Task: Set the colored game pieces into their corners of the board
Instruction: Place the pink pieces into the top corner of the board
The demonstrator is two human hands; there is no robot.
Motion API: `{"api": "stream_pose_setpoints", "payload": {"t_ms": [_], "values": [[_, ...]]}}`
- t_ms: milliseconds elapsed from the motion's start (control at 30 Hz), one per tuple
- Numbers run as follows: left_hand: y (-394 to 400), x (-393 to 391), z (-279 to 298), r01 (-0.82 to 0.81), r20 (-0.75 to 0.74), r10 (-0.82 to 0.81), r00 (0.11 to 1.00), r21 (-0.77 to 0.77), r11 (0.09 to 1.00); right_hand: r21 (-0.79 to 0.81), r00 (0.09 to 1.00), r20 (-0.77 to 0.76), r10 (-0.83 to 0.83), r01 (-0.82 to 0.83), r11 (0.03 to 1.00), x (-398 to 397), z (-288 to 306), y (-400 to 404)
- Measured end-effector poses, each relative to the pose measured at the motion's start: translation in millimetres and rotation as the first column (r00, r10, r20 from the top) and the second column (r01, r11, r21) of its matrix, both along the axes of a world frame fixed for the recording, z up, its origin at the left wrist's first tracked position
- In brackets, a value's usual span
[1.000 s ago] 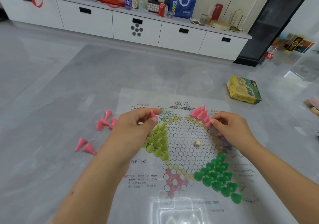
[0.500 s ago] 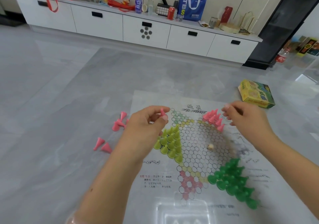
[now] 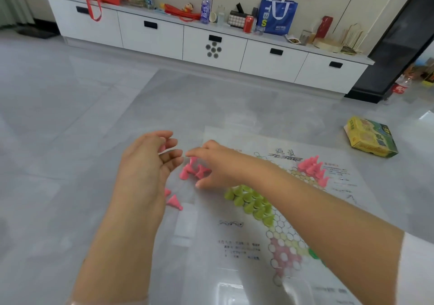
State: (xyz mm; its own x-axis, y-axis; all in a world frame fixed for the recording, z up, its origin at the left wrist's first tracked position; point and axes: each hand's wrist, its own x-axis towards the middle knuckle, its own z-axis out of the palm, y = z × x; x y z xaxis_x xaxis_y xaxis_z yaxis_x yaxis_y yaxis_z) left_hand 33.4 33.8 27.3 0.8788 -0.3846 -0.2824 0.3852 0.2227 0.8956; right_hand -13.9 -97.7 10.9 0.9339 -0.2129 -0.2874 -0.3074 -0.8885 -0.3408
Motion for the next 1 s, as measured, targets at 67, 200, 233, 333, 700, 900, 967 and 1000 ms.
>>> {"api": "stream_pose_setpoints", "payload": {"t_ms": [67, 200, 233, 333, 700, 900, 967, 1000], "values": [[1.2, 0.2, 2.0, -0.011, -0.013, 0.010, 1.000, -0.005, 1.000, 0.016, 0.999, 0.035, -0.007, 0.007, 1.000, 6.9, -5.4, 3.4], [1.8, -0.7, 3.1, -0.017, -0.028, 0.016, 0.999, -0.008, 1.000, 0.014, 0.992, 0.127, -0.007, 0.005, 1.000, 13.0, -8.2, 13.0], [1.8, -0.9, 3.2, -0.015, -0.034, 0.015, 0.999, -0.007, 1.000, 0.010, 0.989, 0.145, -0.010, 0.009, 1.000, 13.4, -8.1, 13.8], [1.6, 0.3, 1.8, -0.019, -0.062, 0.018, 0.998, -0.010, 1.000, 0.021, 0.981, 0.189, -0.036, 0.032, 0.999, 12.8, -8.4, 13.4], [-3.3, 1.3, -2.5, -0.023, -0.133, 0.016, 0.991, -0.052, 0.998, 0.110, 0.951, 0.256, -0.176, 0.152, 0.982, 7.6, -12.5, 7.8], [-9.3, -2.0, -3.6, -0.017, -0.188, -0.004, 0.982, -0.105, 0.994, 0.393, 0.864, 0.342, -0.370, 0.227, 0.891, 0.0, 7.9, 1.2], [-12.1, -5.1, -5.3, 0.001, -0.242, -0.044, 0.969, -0.175, 0.985, 0.524, 0.833, 0.383, -0.399, 0.159, 0.836, -5.5, 24.9, 4.5], [-13.8, -7.5, -5.6, 0.025, -0.271, -0.087, 0.959, -0.224, 0.974, 0.543, 0.835, 0.407, -0.371, 0.105, 0.833, -8.0, 33.1, 6.9]]}}
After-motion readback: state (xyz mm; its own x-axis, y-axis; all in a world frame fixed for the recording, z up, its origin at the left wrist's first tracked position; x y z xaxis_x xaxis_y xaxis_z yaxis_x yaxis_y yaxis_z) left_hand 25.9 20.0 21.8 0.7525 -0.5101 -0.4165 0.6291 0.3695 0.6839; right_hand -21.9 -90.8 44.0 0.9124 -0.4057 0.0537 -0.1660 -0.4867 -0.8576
